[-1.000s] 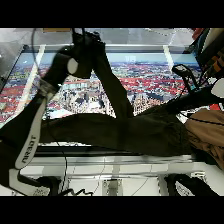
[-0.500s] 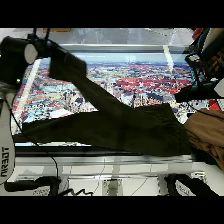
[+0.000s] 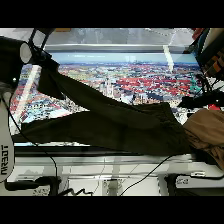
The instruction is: Fold the clothes and pants, and hang the long-sleeved shirts on hangers.
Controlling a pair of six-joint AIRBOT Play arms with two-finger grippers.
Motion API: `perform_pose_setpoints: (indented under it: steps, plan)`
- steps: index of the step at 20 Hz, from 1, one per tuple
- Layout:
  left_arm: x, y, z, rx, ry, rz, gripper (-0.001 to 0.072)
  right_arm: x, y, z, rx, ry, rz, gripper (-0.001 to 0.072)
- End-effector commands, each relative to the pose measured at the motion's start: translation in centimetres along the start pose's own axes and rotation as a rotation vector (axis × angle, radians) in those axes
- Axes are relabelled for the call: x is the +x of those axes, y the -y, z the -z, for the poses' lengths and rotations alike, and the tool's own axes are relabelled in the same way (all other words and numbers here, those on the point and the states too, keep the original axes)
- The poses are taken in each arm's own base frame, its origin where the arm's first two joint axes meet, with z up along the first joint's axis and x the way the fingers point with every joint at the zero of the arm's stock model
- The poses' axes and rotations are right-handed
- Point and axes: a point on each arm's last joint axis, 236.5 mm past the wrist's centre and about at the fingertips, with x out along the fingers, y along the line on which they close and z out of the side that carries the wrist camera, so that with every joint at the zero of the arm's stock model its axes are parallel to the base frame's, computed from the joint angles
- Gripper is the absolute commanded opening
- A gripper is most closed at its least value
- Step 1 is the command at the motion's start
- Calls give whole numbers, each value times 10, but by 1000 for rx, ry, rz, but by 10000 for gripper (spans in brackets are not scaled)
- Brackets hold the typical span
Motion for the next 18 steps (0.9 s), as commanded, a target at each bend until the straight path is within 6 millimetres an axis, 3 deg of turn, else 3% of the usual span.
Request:
perform_pose_setpoints:
  steps: [1,2,5,7,10,12,16,18]
  plan:
    - [7,4,4,9,-21,9,26,26,6,-10,138,54,-236,409]
    - [8,4,5,10,-24,10,26,37,14,-4,135,21,-209,487]
    - [13,6,6,12,-33,15,26,67,39,8,80,-49,-83,488]
    - [17,8,7,13,-39,19,26,81,50,1,48,-34,-12,489]
    - [21,10,9,16,-47,23,26,86,66,-28,71,76,80,488]
    - [23,11,10,16,-50,25,26,87,67,-33,72,91,90,487]
    - [29,15,11,16,-60,33,26,99,66,-18,92,32,59,487]
    - [31,20,10,23,-59,41,26,104,56,-13,111,9,5,487]
